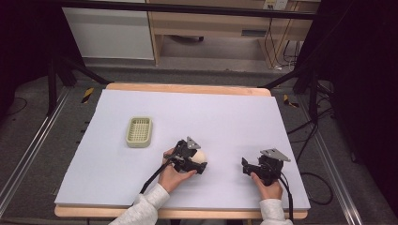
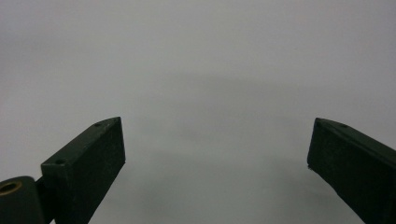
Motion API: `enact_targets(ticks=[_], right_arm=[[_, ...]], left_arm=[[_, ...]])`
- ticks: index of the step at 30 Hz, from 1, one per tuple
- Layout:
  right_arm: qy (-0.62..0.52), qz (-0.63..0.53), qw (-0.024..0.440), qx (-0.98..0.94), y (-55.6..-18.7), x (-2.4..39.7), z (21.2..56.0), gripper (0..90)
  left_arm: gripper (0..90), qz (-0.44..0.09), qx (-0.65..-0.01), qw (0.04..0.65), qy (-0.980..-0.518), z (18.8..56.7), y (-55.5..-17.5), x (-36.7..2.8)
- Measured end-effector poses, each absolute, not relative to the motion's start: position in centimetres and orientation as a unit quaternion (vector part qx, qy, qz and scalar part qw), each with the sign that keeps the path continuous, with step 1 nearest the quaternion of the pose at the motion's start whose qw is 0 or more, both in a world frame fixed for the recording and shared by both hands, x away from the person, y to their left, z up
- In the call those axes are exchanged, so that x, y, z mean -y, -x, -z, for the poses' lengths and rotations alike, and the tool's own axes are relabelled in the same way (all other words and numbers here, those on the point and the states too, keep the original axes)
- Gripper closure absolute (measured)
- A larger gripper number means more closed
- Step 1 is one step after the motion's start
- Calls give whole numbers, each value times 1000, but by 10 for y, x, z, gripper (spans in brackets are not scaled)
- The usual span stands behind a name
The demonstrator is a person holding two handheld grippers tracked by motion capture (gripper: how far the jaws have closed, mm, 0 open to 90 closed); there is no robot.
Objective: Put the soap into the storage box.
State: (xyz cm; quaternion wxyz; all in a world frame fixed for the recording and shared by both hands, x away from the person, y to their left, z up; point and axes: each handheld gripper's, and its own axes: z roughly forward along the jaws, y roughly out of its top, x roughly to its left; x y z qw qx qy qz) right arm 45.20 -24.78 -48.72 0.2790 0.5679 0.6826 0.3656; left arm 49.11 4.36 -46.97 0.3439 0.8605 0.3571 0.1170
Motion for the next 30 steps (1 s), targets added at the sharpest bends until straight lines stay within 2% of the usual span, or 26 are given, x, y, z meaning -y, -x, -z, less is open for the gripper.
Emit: enact_targets(ticks=[30], right_arm=[[-568,-365,279,-683,-452,248,487,46]], left_arm=[[228,-117,-355,355,-857,451,-484,-58]])
